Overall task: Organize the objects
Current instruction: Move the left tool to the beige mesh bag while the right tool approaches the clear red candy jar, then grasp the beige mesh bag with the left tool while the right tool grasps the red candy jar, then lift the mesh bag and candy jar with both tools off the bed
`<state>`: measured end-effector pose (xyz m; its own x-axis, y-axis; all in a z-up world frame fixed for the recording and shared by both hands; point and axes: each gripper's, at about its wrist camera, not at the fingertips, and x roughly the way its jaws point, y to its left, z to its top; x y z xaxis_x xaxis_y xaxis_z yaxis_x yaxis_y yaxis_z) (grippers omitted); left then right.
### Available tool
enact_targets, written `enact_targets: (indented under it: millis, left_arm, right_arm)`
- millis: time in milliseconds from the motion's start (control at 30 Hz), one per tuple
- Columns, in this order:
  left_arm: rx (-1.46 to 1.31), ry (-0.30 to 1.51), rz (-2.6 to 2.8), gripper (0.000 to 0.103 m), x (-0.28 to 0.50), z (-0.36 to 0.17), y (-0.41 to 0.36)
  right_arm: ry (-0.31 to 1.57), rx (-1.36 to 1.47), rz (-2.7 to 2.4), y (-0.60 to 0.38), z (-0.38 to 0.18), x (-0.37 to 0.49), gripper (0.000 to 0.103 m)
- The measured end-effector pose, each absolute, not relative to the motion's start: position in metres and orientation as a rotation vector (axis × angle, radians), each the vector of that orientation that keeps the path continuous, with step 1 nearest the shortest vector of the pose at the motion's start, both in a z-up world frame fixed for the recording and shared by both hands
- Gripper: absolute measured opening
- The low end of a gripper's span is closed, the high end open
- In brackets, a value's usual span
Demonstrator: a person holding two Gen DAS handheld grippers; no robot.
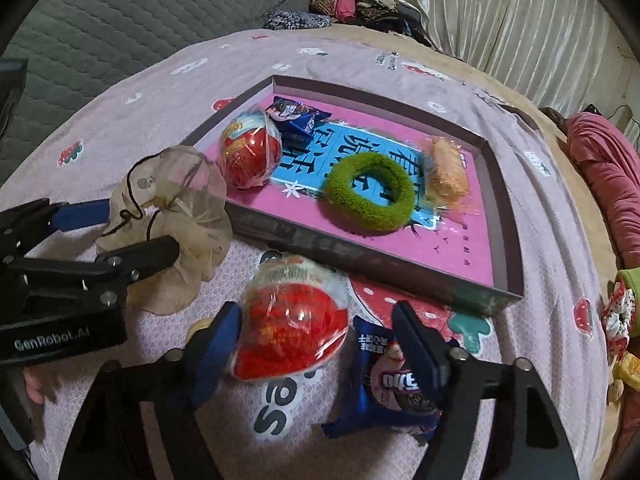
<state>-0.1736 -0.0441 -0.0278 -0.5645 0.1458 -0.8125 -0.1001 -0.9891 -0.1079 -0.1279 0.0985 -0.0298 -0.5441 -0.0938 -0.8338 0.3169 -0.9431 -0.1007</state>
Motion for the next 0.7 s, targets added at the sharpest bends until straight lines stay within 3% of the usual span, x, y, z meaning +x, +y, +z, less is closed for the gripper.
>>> enact_targets:
  millis: [133, 300, 333, 400, 533, 600, 700]
  left_arm:
    - [-1.391, -0.102, 2.643, 0.081, -0.178, -0.03, -0.047]
    - [-1.387, -0.116, 2.632, 0.08, -0.181, -0.031, -0.047]
    - [-1.386, -0.118, 2.631, 0.076, -0.18, -0.031, -0.047]
    - [-1.382, -0.133, 2.617, 0.06, -0.181, -0.032, -0.047]
    - [-1.375, -0.146, 2.603, 0.047, -0.18, -0.032, -0.047]
    - [-1.367, -0.169, 2.59, 0.033, -0.18, -0.032, -0.048]
    - [-1.361, -0.17, 2.585, 0.027, -0.179, -0.032, -0.047]
  right_arm:
    - [0.35, 1.359, -2.524, 0.096, -0.034, -0.13, 0.052]
    - [0.304, 1.338, -2.521, 0.098, -0.034, -0.132, 0.052]
    - [0.295, 1.333, -2.52, 0.099, -0.033, -0.132, 0.052]
    - [0.272, 1.323, -2.517, 0.1, -0.032, -0.132, 0.052]
    - [0.233, 1.302, -2.522, 0.103, -0.028, -0.132, 0.052]
    - [0.215, 1.293, -2.522, 0.104, -0.026, -0.131, 0.052]
    - [0.203, 1.286, -2.525, 0.105, -0.024, -0.13, 0.052]
